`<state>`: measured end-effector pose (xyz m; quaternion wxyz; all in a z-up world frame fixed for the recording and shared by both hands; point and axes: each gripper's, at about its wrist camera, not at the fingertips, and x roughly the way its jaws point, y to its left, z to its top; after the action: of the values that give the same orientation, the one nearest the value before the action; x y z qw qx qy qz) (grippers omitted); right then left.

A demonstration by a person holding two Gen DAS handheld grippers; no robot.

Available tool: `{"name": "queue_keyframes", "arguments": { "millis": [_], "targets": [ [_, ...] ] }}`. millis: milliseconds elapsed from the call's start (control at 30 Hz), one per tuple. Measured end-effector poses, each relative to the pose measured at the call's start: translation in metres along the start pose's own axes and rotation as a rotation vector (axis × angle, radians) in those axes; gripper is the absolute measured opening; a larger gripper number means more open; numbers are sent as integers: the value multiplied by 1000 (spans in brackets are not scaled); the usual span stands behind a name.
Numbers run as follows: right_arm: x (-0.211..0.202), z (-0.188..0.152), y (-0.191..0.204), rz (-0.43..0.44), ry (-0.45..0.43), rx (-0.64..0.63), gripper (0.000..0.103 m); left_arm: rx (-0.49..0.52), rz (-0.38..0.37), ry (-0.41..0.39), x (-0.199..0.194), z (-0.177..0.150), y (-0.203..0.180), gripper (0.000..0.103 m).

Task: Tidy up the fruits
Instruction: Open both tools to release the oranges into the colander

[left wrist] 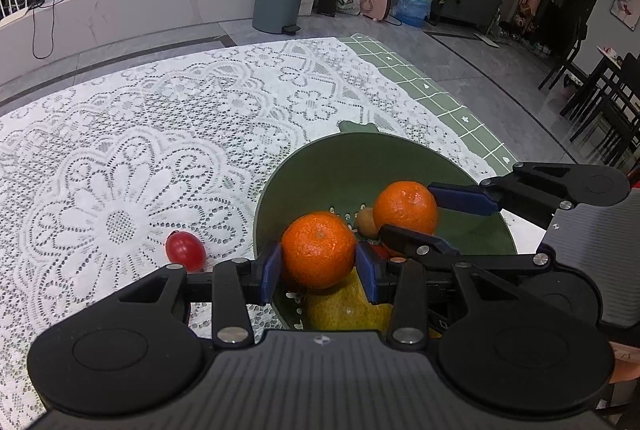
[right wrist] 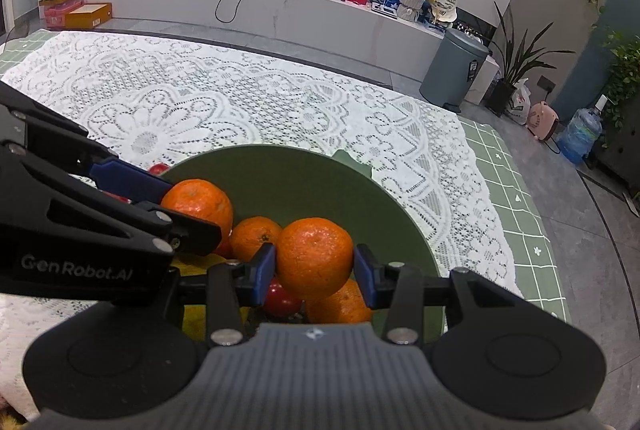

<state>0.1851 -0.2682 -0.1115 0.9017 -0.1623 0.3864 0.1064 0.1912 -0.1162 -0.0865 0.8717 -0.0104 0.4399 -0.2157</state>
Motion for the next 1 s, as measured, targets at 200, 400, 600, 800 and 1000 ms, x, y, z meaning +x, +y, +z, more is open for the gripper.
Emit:
{"name": "queue_keyframes", "arguments": {
  "millis": [200,400,600,800,1000],
  "targets": [
    [8,-1,-3,2,19,4,40,8,2,5,7,1,0,46],
    [15,-1,-5,12,40,11,41,36,8,8,10,3,-4,46],
    [19,-3,-3,20,53,0,41,53,44,2,14,6,-6,46],
    [19,-4,0,25,55,-18,40,57,50,1,14,6,-6,47],
    [14,-4,2,19,41,-36,42,59,54,7,11,6,-7,54]
  ]
}}
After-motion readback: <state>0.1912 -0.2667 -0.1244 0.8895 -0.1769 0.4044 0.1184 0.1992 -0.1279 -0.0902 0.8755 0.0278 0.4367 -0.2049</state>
